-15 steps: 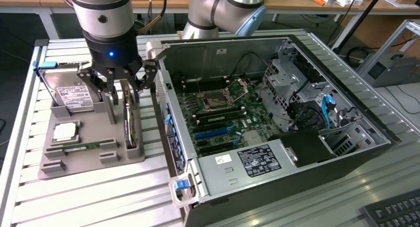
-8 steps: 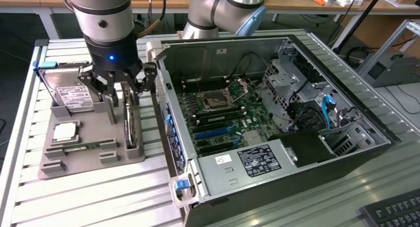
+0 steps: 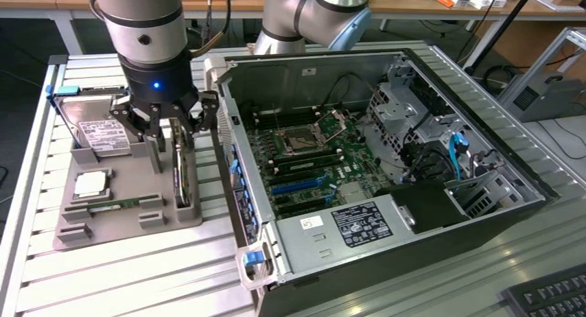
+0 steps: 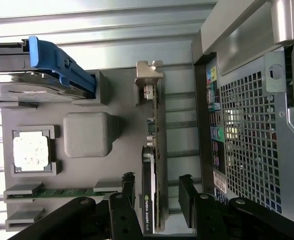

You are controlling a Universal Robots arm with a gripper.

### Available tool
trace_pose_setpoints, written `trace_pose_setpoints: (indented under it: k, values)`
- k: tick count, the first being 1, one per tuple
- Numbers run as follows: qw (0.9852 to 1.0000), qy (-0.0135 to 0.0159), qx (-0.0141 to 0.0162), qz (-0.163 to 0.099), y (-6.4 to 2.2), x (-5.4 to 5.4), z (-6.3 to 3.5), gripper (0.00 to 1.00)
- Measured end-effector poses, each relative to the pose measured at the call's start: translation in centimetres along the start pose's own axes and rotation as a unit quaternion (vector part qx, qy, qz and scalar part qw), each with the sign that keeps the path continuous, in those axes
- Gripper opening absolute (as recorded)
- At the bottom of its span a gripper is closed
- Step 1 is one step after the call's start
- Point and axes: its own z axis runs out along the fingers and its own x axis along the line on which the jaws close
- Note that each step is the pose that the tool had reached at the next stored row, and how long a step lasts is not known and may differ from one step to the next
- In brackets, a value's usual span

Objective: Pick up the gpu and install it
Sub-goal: 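Pick up the gpu and move the gpu toward the slot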

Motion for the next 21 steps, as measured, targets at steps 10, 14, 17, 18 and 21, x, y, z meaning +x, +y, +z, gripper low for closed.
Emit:
trace_pose_setpoints:
  k: [10, 14, 17, 18, 21]
  values:
    - [1.0000, -0.0001, 0.0005, 0.000, -0.05, 0.1, 1.04, 0.48]
    - [1.0000, -0.0001, 0.0010, 0.000, -0.07, 0.2, 1.45, 0.48]
    - [1.0000, -0.0001, 0.0011, 0.000, -0.08, 0.2, 1.70, 0.48]
    - [1.0000, -0.0001, 0.0011, 0.000, -0.09, 0.2, 1.79, 0.48]
    - [1.0000, -0.0001, 0.0013, 0.000, -0.10, 0.2, 2.04, 0.48]
